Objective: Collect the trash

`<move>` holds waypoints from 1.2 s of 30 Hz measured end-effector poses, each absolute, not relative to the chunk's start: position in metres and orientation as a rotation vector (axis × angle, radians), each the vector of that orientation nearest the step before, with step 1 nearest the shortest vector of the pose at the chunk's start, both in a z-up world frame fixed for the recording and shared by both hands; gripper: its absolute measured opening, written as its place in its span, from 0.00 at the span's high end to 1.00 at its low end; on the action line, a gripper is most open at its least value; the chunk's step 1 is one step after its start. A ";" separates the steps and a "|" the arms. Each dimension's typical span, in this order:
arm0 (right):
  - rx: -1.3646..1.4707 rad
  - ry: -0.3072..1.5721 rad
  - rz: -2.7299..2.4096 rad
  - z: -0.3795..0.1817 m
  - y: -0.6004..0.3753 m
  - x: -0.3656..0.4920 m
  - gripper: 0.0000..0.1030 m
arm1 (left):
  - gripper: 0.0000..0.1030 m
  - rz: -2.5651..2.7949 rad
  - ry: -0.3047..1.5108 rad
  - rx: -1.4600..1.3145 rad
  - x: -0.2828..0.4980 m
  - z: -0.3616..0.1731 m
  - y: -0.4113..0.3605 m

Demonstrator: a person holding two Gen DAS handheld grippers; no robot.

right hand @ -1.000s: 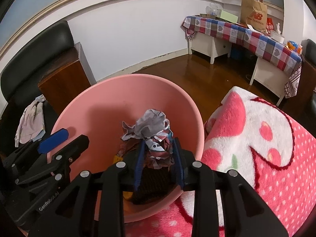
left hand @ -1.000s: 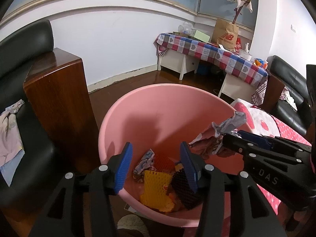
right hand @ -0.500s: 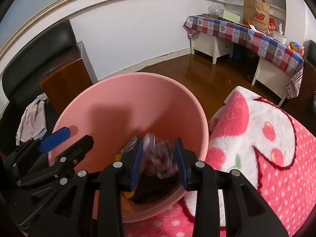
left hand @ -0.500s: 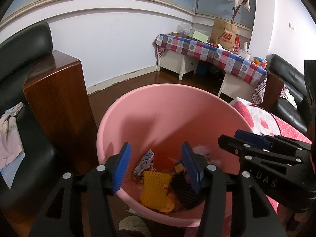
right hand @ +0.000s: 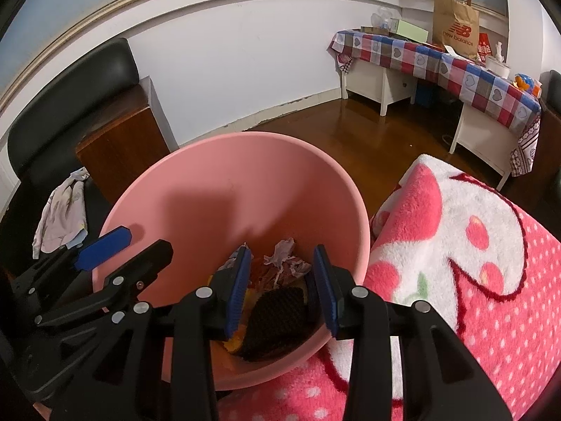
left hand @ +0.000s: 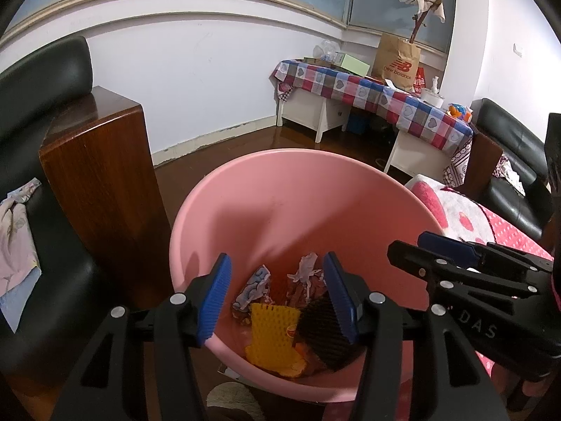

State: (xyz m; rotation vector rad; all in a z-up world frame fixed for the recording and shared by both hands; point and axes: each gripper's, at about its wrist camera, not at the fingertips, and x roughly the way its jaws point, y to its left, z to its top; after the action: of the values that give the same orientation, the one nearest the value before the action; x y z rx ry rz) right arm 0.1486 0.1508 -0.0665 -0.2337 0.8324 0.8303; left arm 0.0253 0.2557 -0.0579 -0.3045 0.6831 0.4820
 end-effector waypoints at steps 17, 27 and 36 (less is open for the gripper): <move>-0.145 0.810 0.820 -0.051 0.128 0.148 0.63 | 0.42 0.440 0.615 -0.380 0.009 -0.041 0.257; -0.133 0.789 0.854 -0.043 0.116 0.134 0.63 | 0.42 0.452 0.600 -0.363 -0.002 -0.024 0.239; -0.136 0.733 0.875 -0.027 0.093 0.114 0.63 | 0.42 0.453 0.598 -0.352 -0.016 -0.008 0.222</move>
State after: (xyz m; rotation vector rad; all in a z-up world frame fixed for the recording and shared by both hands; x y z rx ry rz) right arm 0.1143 0.0925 -0.0269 -0.1359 0.7325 0.8748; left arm -0.0156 0.2225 -0.0084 -0.3524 0.5981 0.4527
